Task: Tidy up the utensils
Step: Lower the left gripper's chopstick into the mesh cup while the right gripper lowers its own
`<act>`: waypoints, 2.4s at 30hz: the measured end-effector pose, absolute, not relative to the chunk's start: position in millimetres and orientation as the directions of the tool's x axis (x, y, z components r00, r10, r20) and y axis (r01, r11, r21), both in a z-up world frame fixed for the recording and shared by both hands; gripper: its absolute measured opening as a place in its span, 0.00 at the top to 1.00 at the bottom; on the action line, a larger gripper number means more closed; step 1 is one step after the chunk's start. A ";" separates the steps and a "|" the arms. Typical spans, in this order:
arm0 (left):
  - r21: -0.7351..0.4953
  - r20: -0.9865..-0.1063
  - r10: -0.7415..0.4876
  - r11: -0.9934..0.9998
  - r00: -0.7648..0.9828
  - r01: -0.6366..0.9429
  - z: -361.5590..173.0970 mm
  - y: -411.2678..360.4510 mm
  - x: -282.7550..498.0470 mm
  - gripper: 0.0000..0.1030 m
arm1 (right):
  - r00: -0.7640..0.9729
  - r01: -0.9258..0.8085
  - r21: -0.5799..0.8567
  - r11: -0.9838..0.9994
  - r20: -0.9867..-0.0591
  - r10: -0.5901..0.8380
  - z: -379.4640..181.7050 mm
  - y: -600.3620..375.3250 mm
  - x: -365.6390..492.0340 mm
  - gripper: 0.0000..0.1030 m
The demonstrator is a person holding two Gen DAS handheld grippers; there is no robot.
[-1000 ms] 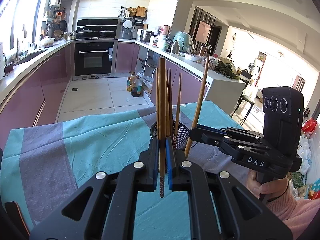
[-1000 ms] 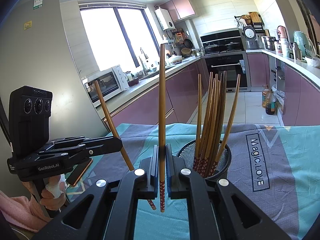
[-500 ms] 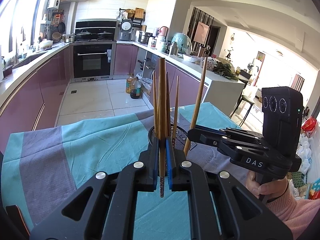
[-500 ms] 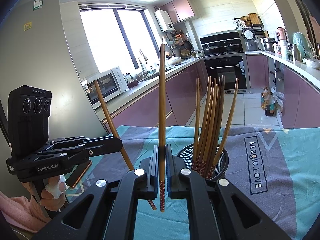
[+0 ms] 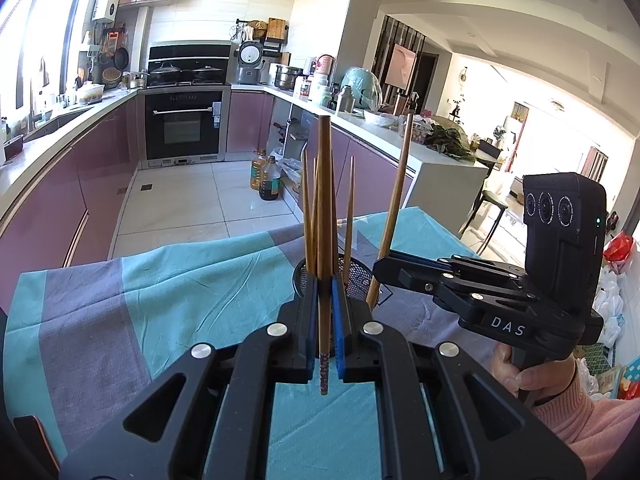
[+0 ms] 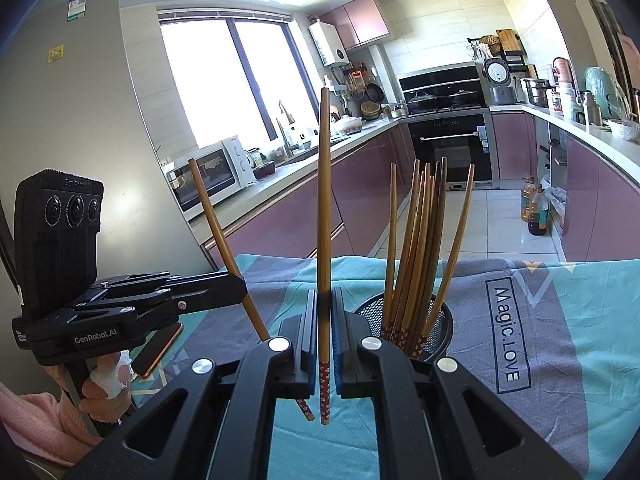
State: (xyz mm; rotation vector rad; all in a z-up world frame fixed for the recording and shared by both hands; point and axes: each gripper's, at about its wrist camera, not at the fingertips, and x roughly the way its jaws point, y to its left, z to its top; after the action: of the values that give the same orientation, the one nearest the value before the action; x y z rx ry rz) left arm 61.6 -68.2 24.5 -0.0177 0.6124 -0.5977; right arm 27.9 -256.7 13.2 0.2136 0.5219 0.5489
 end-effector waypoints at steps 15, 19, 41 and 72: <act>-0.186 -0.513 -0.539 0.830 0.669 0.526 33.7 -65.9 64.2 0.93 | 0.740 -0.440 0.325 0.837 -0.397 0.543 18.5 -261.9 31.8 0.95; -0.182 -0.508 -0.540 0.829 0.671 0.529 34.9 -65.7 63.1 0.93 | 0.741 -0.440 0.323 0.838 -0.396 0.542 18.7 -261.1 31.7 0.95; -0.171 -0.488 -0.547 0.824 0.680 0.540 41.5 -68.2 58.9 0.93 | 0.752 -0.443 0.313 0.840 -0.380 0.538 25.8 -260.7 35.1 0.95; -0.171 -0.402 -0.574 0.812 0.713 0.557 71.3 -62.6 54.0 0.93 | 0.788 -0.438 0.290 0.851 -0.332 0.519 45.8 -269.5 40.7 0.95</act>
State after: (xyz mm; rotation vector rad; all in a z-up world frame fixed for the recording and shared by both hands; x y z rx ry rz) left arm 54.0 -62.6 71.3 -0.0384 0.4581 -0.6270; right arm 40.7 -269.5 45.8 0.2021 0.4145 0.5195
